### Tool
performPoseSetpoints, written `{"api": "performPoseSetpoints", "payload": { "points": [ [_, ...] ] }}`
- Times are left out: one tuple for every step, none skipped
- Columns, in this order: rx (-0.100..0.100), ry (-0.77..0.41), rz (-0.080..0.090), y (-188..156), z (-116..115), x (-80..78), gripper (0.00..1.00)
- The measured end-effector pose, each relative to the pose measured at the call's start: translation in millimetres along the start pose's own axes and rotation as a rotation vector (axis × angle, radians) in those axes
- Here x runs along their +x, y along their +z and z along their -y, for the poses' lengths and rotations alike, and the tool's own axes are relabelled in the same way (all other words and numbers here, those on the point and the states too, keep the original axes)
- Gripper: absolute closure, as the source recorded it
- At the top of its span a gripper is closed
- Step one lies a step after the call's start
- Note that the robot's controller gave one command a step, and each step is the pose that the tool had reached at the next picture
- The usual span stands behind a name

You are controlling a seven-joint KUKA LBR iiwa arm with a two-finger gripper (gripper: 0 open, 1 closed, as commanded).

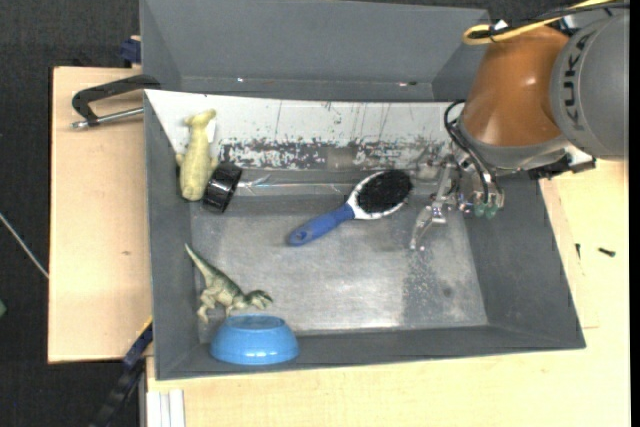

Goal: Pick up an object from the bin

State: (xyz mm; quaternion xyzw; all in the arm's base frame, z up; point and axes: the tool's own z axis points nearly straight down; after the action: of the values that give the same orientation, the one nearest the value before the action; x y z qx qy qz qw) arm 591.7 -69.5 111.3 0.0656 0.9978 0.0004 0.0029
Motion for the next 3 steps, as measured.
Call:
{"api": "performPoseSetpoints", "payload": {
  "points": [
    [0.002,-0.161,0.003,38,-54,-4.2,0.0],
    [-0.003,-0.489,-0.003,30,-120,17.1,0.0],
    [0.004,-0.791,0.005,37,-177,11.5,0.0]
  ]
}}
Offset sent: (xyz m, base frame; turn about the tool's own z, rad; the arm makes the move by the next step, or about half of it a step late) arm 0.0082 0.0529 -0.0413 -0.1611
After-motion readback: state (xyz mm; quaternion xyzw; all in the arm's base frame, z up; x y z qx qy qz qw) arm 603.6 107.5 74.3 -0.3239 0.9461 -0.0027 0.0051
